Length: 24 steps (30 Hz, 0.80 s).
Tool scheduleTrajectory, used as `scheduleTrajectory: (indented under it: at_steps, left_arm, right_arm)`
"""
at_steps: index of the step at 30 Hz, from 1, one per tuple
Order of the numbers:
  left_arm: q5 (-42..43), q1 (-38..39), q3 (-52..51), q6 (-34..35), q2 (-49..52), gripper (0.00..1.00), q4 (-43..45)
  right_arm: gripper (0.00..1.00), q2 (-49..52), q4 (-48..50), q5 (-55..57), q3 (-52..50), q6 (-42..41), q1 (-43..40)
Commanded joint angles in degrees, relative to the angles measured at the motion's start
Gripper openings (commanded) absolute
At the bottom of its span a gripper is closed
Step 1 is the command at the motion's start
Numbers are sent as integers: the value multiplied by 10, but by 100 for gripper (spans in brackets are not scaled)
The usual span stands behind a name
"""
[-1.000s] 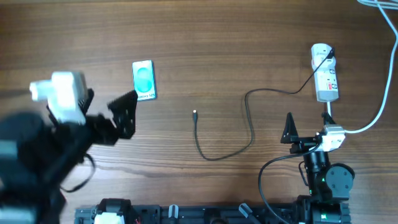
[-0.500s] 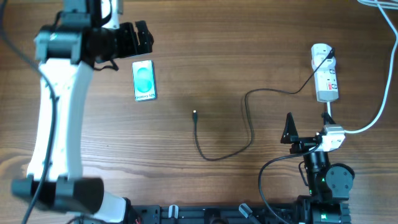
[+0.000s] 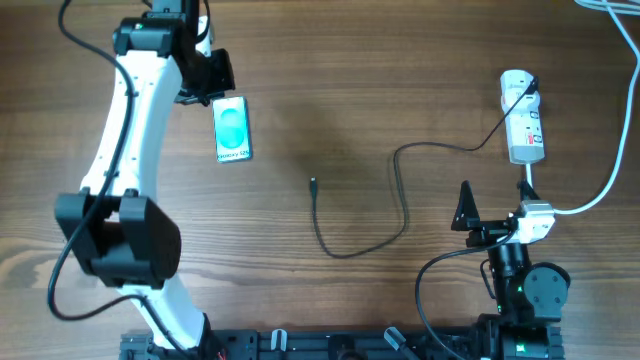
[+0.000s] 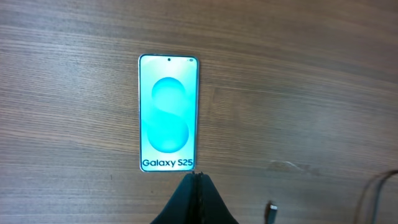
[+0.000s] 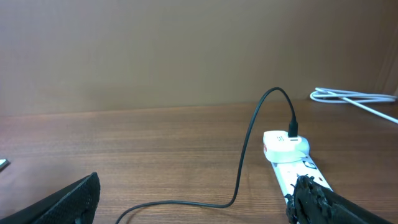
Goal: Plug charger to phone and switch on socket
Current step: 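Move the left gripper forward over the Galaxy S25 phone, then lower the left gripper and grasp the phone's bottom edge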
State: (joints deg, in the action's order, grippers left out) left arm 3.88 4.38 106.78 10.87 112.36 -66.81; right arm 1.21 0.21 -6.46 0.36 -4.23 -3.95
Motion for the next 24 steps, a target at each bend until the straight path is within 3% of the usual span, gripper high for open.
scheduleTrajectory:
  at_steps: [1, 4, 6, 7, 8, 24]
  left_arm:
    - [-16, -3, 0, 3, 36, 11, 5]
    - [-18, -4, 0, 3, 58, 15, 6]
    - [-21, -4, 0, 3, 73, 26, 6]
    - [-21, -4, 0, 3, 80, 42, 6]
    - [-21, -4, 0, 3, 91, 100, 6]
    - [-48, -4, -1, 48, 184, 100, 50]
  right_arm:
    - [100, -2, 2, -9, -1, -3, -2]
    - [100, -2, 2, -9, -1, -3, -2]
    - [100, -2, 2, -9, -1, -3, -2]
    - [100, -2, 2, -9, -1, -3, -2]
    - [100, -2, 2, -9, -1, -3, -2]
    - [100, -2, 3, -9, -1, -3, -2]
